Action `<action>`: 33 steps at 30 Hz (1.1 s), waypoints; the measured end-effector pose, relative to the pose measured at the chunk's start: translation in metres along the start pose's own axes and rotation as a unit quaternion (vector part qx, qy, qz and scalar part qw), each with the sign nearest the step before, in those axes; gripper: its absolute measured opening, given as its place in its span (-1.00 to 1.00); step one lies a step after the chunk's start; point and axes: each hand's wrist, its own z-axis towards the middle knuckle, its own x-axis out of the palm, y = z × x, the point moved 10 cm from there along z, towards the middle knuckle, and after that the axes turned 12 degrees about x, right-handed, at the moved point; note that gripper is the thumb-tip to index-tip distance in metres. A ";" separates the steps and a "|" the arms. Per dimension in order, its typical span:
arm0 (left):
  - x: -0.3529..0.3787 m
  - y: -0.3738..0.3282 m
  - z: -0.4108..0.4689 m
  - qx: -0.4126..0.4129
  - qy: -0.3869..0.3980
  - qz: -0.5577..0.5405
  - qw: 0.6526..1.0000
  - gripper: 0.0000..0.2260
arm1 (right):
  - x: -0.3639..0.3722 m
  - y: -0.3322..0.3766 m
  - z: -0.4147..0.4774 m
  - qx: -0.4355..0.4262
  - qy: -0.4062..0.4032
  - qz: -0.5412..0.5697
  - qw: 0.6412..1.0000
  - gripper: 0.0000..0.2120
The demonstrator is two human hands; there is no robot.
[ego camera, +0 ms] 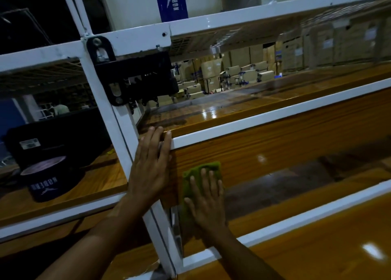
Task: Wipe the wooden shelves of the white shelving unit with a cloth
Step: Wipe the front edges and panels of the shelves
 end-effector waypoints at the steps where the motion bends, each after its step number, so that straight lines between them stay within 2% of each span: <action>1: 0.000 0.001 0.000 -0.002 -0.004 0.004 1.000 -0.50 | -0.003 -0.013 0.006 0.030 -0.003 0.010 0.999 -0.35; 3: 0.001 0.000 -0.001 0.004 -0.004 0.024 1.000 -0.48 | -0.013 -0.041 0.024 0.138 -0.017 0.041 0.989 -0.37; 5: 0.003 -0.002 -0.002 0.011 0.000 0.047 0.999 -0.45 | -0.029 -0.064 0.047 0.282 -0.060 0.092 0.953 -0.39; 7: 0.004 -0.004 -0.001 0.015 -0.001 0.055 0.998 -0.45 | -0.043 -0.066 0.074 0.361 -0.093 0.136 0.918 -0.40; 9: 0.003 -0.005 0.004 0.026 -0.007 0.049 0.998 -0.46 | -0.056 -0.049 0.102 0.318 -0.098 0.113 0.936 -0.40; 12: 0.001 -0.007 0.019 0.053 -0.017 0.049 0.997 -0.47 | -0.069 -0.022 0.130 0.109 -0.089 0.048 0.989 -0.39; 14: 0.001 -0.009 0.028 0.062 -0.017 0.047 0.997 -0.49 | -0.078 -0.023 0.145 0.002 -0.083 0.052 0.995 -0.40; 15: 0.001 -0.010 0.031 0.064 -0.017 0.042 0.997 -0.50 | -0.084 -0.030 0.156 -0.017 -0.081 0.053 0.995 -0.43; 17: -0.001 -0.013 0.036 0.076 -0.020 0.027 0.997 -0.51 | -0.099 -0.049 0.186 0.016 -0.067 0.064 0.996 -0.56; 19: -0.005 -0.016 0.039 0.095 -0.026 0.009 0.995 -0.54 | -0.107 -0.061 0.213 0.099 -0.043 0.085 0.990 -0.70; 21: -0.008 -0.014 0.045 0.097 -0.026 -0.018 0.995 -0.54 | -0.104 -0.045 0.224 0.147 0.010 0.082 0.986 -0.70; 23: -0.008 -0.010 0.051 0.072 -0.034 -0.063 0.995 -0.56 | -0.090 -0.003 0.215 0.100 0.066 0.075 0.990 -0.66; 25: -0.011 -0.004 0.054 0.043 -0.050 -0.098 0.993 -0.58 | -0.091 0.034 0.200 0.008 0.070 0.099 0.993 -0.66; 28: -0.016 -0.004 0.054 0.047 -0.068 -0.093 0.992 -0.59 | -0.097 0.030 0.202 -0.113 0.106 0.106 0.982 -0.67; 29: -0.018 -0.004 0.055 0.051 -0.067 -0.089 0.992 -0.57 | -0.096 0.012 0.208 -0.120 0.133 0.092 0.979 -0.63; 31: -0.023 -0.005 0.061 0.052 -0.064 -0.082 0.993 -0.56 | -0.099 -0.045 0.227 -0.059 0.154 0.067 0.984 -0.52; 33: -0.025 -0.005 0.068 0.041 -0.055 -0.087 0.994 -0.62 | -0.114 -0.100 0.244 0.012 0.115 0.049 0.992 -0.49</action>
